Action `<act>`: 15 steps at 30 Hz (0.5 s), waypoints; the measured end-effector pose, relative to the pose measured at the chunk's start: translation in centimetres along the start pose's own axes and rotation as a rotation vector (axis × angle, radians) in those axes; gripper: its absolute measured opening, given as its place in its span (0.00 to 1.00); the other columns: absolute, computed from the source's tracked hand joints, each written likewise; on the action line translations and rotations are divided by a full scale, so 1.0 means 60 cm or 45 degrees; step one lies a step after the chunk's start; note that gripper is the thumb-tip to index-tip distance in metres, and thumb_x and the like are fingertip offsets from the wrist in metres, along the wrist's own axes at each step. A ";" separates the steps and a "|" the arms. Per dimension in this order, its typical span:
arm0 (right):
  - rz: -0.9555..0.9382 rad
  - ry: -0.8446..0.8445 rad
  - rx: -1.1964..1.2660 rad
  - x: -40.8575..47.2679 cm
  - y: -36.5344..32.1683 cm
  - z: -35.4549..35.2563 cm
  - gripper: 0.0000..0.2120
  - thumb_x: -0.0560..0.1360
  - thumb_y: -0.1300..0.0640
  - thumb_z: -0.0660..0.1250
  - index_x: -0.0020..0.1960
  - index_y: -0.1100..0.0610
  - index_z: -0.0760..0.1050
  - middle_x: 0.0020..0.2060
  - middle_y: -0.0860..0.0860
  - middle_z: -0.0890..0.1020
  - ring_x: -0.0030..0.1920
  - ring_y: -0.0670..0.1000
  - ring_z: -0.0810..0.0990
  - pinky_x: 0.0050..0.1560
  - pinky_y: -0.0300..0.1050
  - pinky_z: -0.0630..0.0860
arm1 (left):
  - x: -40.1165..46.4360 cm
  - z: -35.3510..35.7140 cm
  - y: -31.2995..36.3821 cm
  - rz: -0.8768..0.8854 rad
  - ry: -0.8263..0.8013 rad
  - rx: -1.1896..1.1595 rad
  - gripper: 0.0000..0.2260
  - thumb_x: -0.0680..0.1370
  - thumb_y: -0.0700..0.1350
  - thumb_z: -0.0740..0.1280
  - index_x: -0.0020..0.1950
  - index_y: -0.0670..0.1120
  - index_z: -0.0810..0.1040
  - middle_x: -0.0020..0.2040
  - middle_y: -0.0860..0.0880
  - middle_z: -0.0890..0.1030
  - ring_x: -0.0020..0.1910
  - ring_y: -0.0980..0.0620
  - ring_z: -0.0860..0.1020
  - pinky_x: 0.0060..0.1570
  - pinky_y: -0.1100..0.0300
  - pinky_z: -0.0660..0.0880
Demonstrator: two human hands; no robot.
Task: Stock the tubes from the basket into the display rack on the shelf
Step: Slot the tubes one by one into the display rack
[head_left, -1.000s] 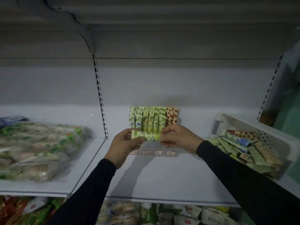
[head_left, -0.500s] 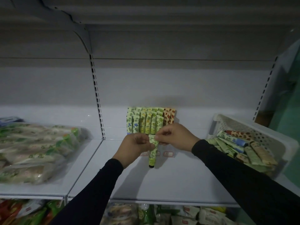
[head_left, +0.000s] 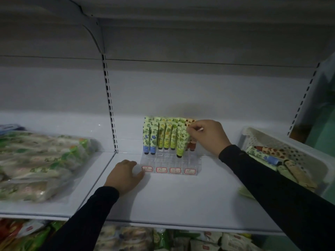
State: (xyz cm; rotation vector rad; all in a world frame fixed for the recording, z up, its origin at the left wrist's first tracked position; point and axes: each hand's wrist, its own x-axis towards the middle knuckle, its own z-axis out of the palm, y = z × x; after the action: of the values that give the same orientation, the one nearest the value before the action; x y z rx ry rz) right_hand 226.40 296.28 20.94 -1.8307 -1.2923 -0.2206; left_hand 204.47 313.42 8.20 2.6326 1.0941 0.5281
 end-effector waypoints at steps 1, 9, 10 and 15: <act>-0.006 0.008 -0.019 0.006 -0.002 0.002 0.07 0.75 0.55 0.69 0.44 0.57 0.85 0.37 0.45 0.83 0.38 0.44 0.80 0.44 0.33 0.73 | -0.001 0.006 -0.006 -0.007 -0.018 0.026 0.21 0.78 0.61 0.62 0.57 0.44 0.79 0.56 0.46 0.79 0.58 0.46 0.76 0.56 0.56 0.70; -0.033 0.010 -0.195 0.053 -0.025 0.028 0.12 0.76 0.56 0.67 0.37 0.61 0.81 0.35 0.52 0.83 0.38 0.49 0.79 0.42 0.37 0.71 | -0.010 0.035 -0.023 0.065 0.054 0.012 0.21 0.70 0.68 0.53 0.37 0.50 0.69 0.42 0.52 0.73 0.49 0.49 0.73 0.51 0.56 0.71; -0.045 0.009 -0.225 0.058 -0.028 0.033 0.13 0.76 0.56 0.67 0.36 0.62 0.80 0.33 0.52 0.81 0.37 0.50 0.78 0.41 0.39 0.72 | -0.008 0.037 -0.026 0.068 0.057 0.016 0.21 0.70 0.67 0.54 0.38 0.50 0.70 0.42 0.53 0.73 0.49 0.49 0.73 0.51 0.56 0.71; -0.022 -0.024 -0.355 0.068 -0.031 0.066 0.15 0.76 0.55 0.65 0.32 0.60 0.76 0.29 0.49 0.76 0.34 0.51 0.75 0.39 0.43 0.74 | -0.006 0.043 -0.035 0.071 0.053 -0.020 0.21 0.70 0.68 0.54 0.39 0.50 0.71 0.44 0.53 0.74 0.52 0.49 0.73 0.54 0.56 0.70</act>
State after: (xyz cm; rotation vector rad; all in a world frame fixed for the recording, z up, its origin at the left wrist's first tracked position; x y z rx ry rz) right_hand 225.42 302.10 21.89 -2.0591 -1.3442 -0.4114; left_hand 203.98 314.37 5.06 2.6567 1.0267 0.6029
